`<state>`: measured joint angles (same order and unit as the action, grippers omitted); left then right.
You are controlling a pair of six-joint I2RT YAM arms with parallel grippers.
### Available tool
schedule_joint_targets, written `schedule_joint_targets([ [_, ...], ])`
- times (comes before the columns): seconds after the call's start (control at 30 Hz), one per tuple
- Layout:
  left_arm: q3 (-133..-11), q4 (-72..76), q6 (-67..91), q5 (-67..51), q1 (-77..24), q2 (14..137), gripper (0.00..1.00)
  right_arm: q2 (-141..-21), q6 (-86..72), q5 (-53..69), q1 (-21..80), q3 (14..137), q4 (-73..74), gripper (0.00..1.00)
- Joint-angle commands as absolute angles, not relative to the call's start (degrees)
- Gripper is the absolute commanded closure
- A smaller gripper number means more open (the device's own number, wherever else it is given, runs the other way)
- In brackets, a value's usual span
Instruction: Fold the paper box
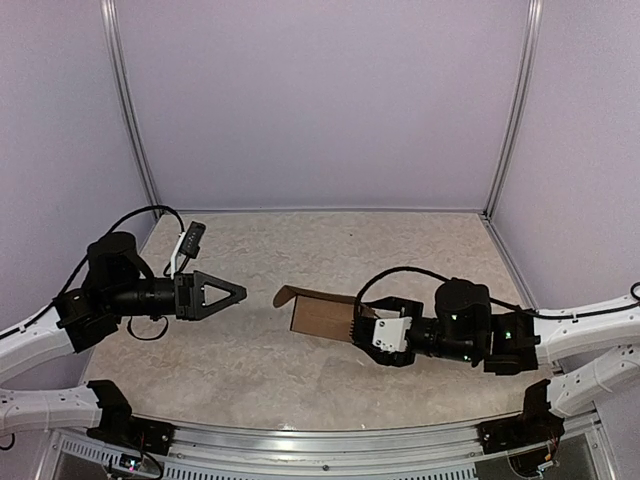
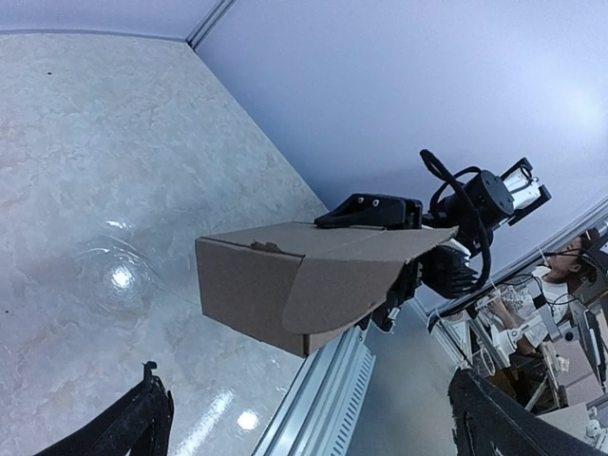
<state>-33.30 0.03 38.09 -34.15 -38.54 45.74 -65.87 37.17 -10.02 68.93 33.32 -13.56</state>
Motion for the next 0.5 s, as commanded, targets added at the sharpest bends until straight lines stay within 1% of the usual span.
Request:
schedule_joint_targets([
  [0.0,-36.6,-4.6,32.3,-32.4,-38.7,45.8,0.01,-67.7,24.2,4.3,63.9,35.6,-11.5,0.57],
  [0.13,-39.0,-7.4,28.9,-31.3,-40.2,48.0,0.01,-71.1,18.3,15.0,60.0,36.2,-12.2,0.58],
  [0.23,-41.5,-9.6,25.9,-29.4,-41.9,50.8,0.01,-74.1,15.5,20.9,58.1,36.2,-13.9,0.59],
  [0.37,-43.7,-11.8,23.1,-27.0,-43.4,54.2,0.01,-78.6,13.1,25.4,55.9,36.1,-16.7,0.61],
  [0.47,-44.9,-13.4,22.3,-24.3,-44.4,56.6,0.05,-81.0,12.4,26.4,55.2,36.2,-18.5,0.61],
])
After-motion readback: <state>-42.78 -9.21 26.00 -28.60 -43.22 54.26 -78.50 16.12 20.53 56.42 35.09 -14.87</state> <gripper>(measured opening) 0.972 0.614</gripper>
